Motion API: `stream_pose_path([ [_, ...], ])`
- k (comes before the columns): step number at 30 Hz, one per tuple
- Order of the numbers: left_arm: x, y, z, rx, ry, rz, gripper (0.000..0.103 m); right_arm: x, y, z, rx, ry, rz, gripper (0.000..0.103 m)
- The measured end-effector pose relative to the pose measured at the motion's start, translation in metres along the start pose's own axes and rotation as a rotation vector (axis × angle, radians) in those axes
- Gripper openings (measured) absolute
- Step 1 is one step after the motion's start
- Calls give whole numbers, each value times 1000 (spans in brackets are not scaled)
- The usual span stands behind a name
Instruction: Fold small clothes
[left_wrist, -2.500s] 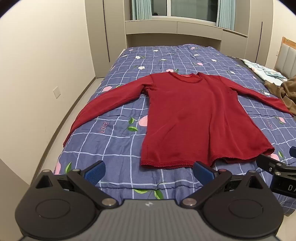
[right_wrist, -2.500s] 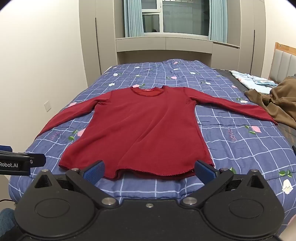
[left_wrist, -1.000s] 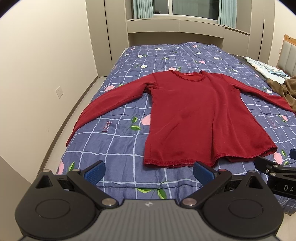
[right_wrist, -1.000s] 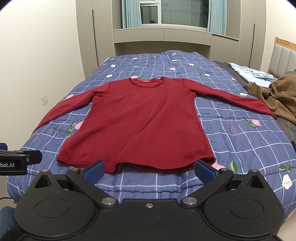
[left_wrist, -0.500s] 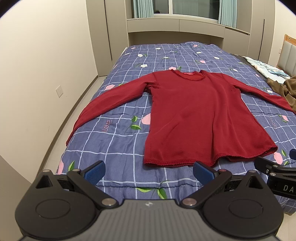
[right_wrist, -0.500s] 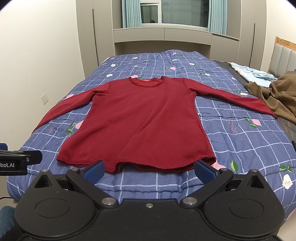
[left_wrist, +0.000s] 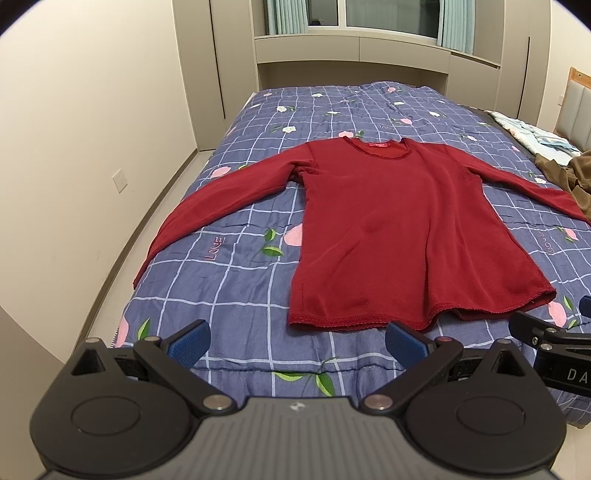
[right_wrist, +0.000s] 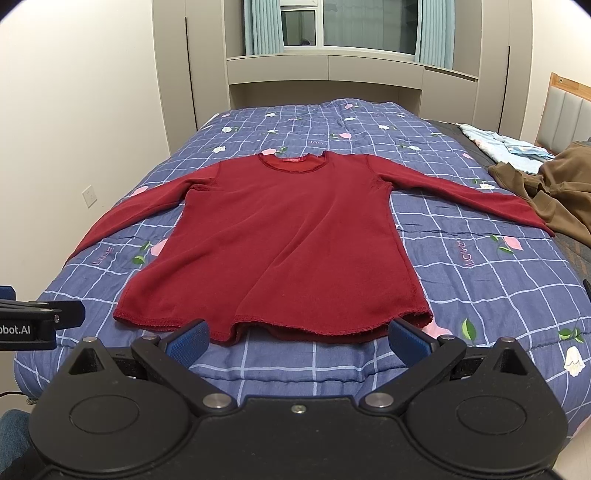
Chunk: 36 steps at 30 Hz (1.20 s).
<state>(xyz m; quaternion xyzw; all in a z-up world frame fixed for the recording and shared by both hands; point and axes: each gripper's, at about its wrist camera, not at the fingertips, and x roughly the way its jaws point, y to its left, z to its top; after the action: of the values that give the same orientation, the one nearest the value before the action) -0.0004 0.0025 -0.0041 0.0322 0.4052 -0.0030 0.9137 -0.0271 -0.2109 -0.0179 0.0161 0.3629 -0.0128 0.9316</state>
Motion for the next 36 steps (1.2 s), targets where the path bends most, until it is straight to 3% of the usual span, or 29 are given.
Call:
stream_pose_path([
  [22,4,10,9,-21,23,40,103,8,9,4,-7,59,-38,103],
  [36,29,81,70,-110,-48,118,103,34,52,53,-45,13,-14,103],
])
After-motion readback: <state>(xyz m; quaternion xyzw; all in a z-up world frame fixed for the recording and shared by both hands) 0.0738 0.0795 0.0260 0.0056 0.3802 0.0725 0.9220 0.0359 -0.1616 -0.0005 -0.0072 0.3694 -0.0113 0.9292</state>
